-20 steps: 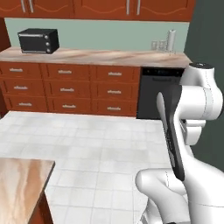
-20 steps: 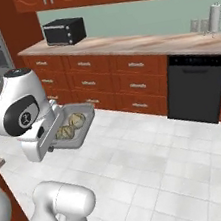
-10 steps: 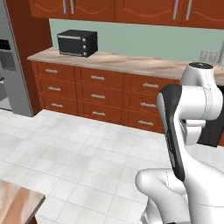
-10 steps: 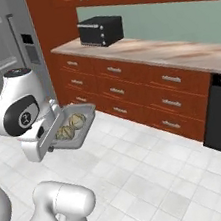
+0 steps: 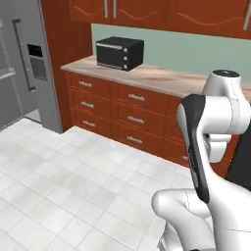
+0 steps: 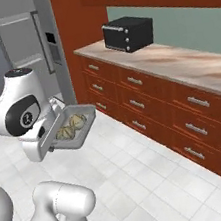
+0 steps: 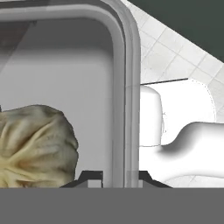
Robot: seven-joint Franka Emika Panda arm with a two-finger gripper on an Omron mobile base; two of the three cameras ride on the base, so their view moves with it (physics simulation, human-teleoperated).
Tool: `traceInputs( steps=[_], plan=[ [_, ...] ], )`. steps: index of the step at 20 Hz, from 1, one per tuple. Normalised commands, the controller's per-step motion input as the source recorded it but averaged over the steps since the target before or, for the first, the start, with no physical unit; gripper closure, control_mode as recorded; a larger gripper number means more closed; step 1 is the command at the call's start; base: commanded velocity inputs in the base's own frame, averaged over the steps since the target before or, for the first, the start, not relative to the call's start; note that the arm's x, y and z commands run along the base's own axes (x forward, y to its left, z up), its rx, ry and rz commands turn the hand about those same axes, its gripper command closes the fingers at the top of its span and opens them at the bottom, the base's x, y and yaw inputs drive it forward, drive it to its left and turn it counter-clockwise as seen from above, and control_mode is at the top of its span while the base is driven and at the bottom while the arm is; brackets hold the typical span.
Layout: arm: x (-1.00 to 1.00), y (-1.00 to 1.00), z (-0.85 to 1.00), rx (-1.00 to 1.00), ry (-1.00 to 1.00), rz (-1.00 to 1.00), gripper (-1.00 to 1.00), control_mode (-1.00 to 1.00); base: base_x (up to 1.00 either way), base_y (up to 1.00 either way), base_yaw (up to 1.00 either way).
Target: Place two dumplings into each of the tupperware containers and then place the containers in the fridge.
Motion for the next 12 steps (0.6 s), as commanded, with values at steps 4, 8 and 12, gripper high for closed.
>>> traceInputs(
  steps=[4,8,12],
  plan=[
    [0.00,0.00,0.00,0.00,0.00,0.00,1.00,1.00,1.00,0.00,0.41],
    [0.00,0.00,0.00,0.00,0.00,0.00,1.00,1.00,1.00,0.12,0.40],
    [0.00,0.00,0.00,0.00,0.00,0.00,1.00,1.00,1.00,0.30,0.37]
  ],
)
